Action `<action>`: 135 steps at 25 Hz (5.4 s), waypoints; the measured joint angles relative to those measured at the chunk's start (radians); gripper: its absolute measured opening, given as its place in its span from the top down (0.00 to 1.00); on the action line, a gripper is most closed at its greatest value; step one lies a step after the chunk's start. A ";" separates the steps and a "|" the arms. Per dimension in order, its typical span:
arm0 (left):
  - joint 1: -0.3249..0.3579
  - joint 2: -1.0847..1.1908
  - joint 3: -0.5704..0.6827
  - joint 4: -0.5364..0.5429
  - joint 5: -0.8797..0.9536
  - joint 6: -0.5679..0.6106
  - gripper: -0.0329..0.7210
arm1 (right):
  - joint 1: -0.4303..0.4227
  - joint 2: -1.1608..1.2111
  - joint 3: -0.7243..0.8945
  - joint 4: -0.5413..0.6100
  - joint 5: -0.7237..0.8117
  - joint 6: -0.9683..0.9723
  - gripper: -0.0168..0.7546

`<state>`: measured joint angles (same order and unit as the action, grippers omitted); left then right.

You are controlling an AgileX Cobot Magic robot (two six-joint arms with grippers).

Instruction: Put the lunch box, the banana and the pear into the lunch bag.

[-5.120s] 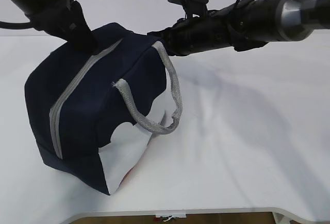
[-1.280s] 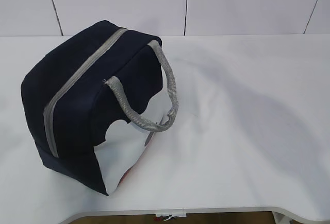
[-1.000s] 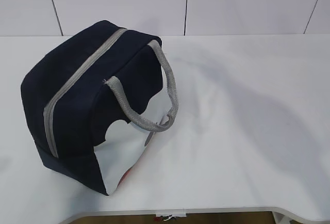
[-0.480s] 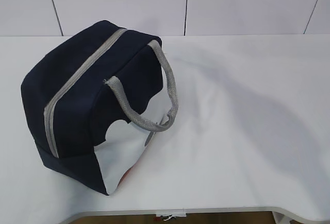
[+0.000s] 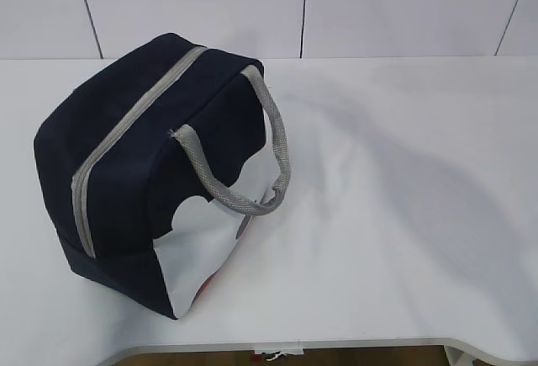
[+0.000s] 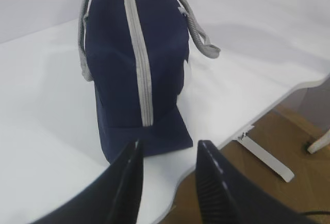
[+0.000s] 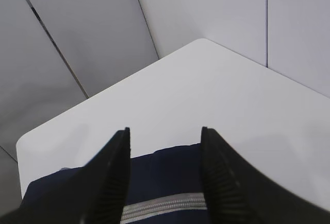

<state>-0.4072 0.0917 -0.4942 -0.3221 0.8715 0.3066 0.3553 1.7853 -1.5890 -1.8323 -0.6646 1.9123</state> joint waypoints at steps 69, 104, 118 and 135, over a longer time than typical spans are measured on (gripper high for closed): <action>0.519 -0.086 -0.033 0.267 0.233 -0.210 0.63 | -0.001 -0.002 0.000 0.000 0.027 -0.001 0.50; 0.338 -0.086 -0.033 0.265 0.233 -0.210 0.63 | -0.150 -0.050 0.066 0.000 0.214 0.005 0.50; 0.338 -0.086 -0.033 0.265 0.233 -0.210 0.63 | -0.152 -0.431 0.524 0.000 0.556 0.007 0.50; 0.338 -0.086 -0.033 0.265 0.233 -0.210 0.63 | -0.152 -0.970 0.968 0.000 0.575 0.001 0.50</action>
<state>-0.0696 0.0055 -0.5268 -0.0568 1.1042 0.0968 0.2036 0.8151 -0.6208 -1.8323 -0.0895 1.9136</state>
